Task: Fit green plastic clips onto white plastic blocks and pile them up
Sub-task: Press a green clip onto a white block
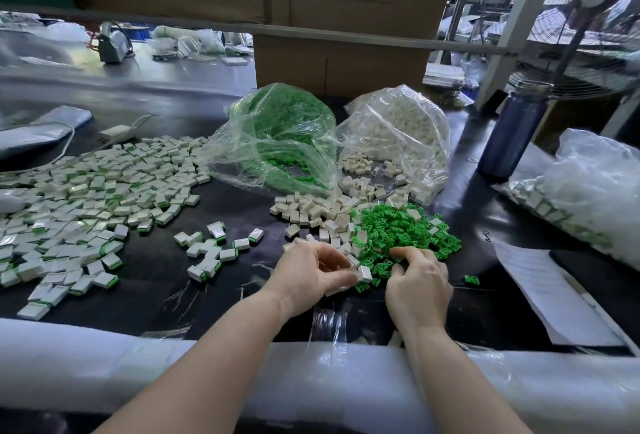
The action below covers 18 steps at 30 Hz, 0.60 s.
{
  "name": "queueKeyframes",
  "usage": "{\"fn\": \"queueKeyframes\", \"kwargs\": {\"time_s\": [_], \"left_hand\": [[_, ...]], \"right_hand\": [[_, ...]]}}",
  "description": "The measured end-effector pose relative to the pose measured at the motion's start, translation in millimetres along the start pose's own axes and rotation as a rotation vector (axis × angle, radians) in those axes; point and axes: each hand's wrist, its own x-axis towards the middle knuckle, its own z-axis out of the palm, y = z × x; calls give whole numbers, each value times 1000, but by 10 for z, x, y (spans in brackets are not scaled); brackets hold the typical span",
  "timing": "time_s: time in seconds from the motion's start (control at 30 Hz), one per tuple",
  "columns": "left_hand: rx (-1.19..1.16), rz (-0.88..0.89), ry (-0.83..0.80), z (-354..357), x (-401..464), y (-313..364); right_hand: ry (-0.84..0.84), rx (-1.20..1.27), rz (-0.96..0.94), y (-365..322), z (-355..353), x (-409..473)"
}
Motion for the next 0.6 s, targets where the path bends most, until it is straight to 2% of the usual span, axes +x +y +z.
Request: {"fn": "queueKeyframes", "kwargs": {"time_s": [0.3, 0.6], "left_hand": [[-44, 115, 312, 126, -57, -151], [-34, 134, 339, 112, -97, -171]], "right_hand": [[-55, -29, -13, -12, -13, -23], [-78, -128, 41, 0, -6, -7]]}}
